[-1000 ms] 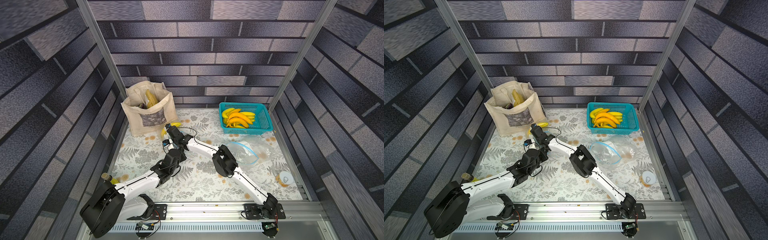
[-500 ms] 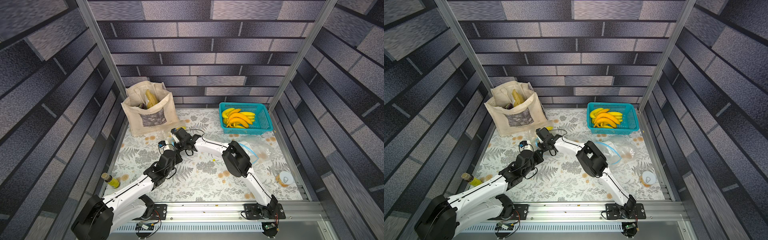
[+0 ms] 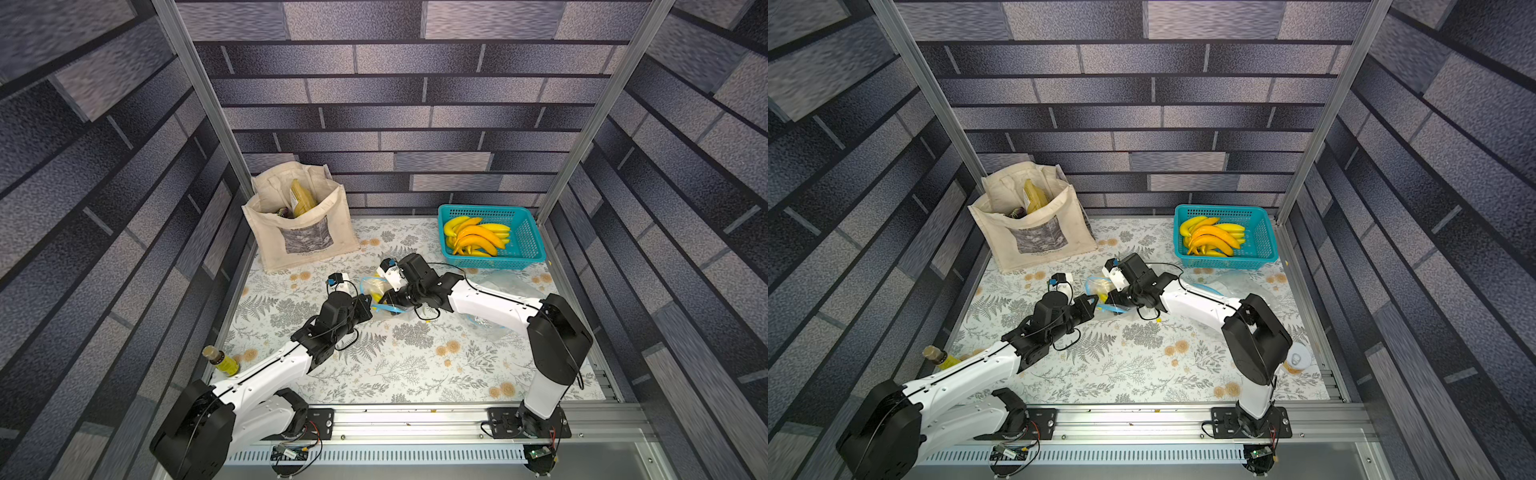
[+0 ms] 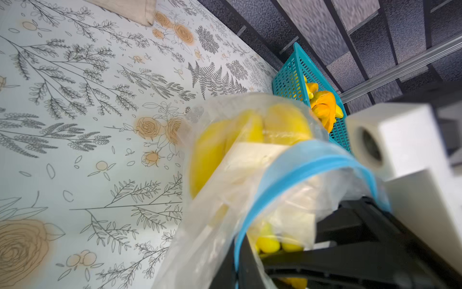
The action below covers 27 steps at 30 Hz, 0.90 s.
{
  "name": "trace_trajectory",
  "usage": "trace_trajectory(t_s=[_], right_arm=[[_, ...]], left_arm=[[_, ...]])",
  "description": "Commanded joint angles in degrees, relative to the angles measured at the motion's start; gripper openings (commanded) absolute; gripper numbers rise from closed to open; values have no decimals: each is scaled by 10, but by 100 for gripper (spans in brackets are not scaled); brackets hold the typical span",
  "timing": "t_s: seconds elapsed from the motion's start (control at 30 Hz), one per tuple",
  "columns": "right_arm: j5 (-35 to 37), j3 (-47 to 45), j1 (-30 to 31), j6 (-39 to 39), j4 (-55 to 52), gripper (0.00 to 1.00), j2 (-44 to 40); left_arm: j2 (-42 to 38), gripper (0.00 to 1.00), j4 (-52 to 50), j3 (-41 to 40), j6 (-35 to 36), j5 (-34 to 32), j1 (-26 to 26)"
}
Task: Open the zip-top bag and take out the banana
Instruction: Pick up the banana from the zipper food storage bag.
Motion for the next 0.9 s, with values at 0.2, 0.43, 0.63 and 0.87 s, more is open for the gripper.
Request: trace_trajectory(t_s=[0.2,0.43,0.63,0.87], right_arm=[[43,15,-5,-42,-33,0,36],[-32,-77,-13,-55,53,0,-40],[-207,-144,-35,-88,49,0,-156],[-313,-196,-60,-115,32,0,-254]], left_arm=[[-152,100,-95,-20,48,-92,-45],[-341,100,-289,-1,108,-131,33],[-249,100,-137,-96,85,173,267],[-106,96,55,-88,63,294,267]])
